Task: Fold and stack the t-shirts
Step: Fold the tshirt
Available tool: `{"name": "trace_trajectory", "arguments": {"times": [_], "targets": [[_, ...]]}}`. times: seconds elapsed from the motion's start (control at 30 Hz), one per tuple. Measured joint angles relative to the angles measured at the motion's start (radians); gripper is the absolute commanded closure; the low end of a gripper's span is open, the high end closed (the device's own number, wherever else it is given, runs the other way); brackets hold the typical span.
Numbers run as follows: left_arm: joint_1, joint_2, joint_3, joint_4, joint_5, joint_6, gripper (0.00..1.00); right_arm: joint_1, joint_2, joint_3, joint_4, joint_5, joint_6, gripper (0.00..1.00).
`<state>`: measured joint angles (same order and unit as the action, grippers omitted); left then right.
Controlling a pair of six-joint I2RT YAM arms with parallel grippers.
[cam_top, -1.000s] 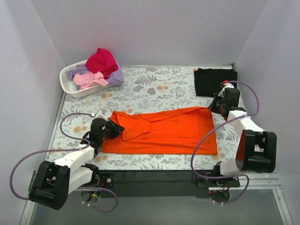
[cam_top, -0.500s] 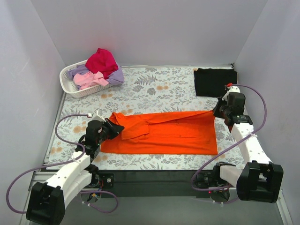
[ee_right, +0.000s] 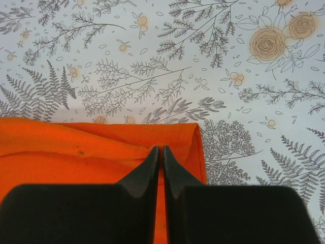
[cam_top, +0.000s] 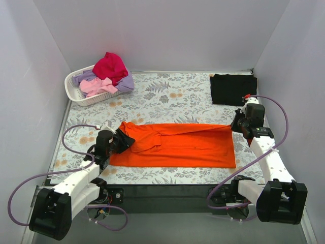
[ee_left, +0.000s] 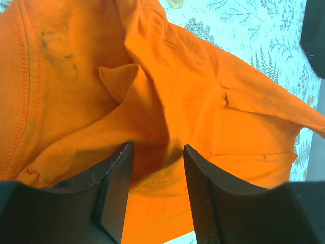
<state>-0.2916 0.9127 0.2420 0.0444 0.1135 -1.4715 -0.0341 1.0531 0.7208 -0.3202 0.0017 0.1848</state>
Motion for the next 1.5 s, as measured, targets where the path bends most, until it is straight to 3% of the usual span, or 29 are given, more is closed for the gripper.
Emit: {"name": "trace_trajectory", "arguments": {"times": [0.47, 0.8, 0.87, 1.0, 1.5], "targets": [[0.000, -0.063, -0.012, -0.045, -0.001, 0.006, 0.60, 0.011, 0.000, 0.000, 0.000, 0.000, -0.005, 0.99], [0.000, -0.004, -0.024, 0.010, 0.065, 0.001, 0.64, 0.016, 0.000, 0.000, 0.000, 0.000, -0.005, 0.99], [0.000, 0.021, -0.028, 0.034, 0.092, 0.000, 0.70, 0.016, 0.000, 0.000, 0.000, 0.000, -0.005, 0.99], [0.000, 0.031, -0.038, 0.053, 0.138, -0.002, 1.00, 0.017, -0.005, 0.000, 0.000, 0.005, -0.005, 0.99], [0.000, -0.275, -0.031, -0.121, 0.096, -0.052, 1.00, 0.030, -0.067, 0.000, -0.050, 0.112, -0.005, 0.99]]}}
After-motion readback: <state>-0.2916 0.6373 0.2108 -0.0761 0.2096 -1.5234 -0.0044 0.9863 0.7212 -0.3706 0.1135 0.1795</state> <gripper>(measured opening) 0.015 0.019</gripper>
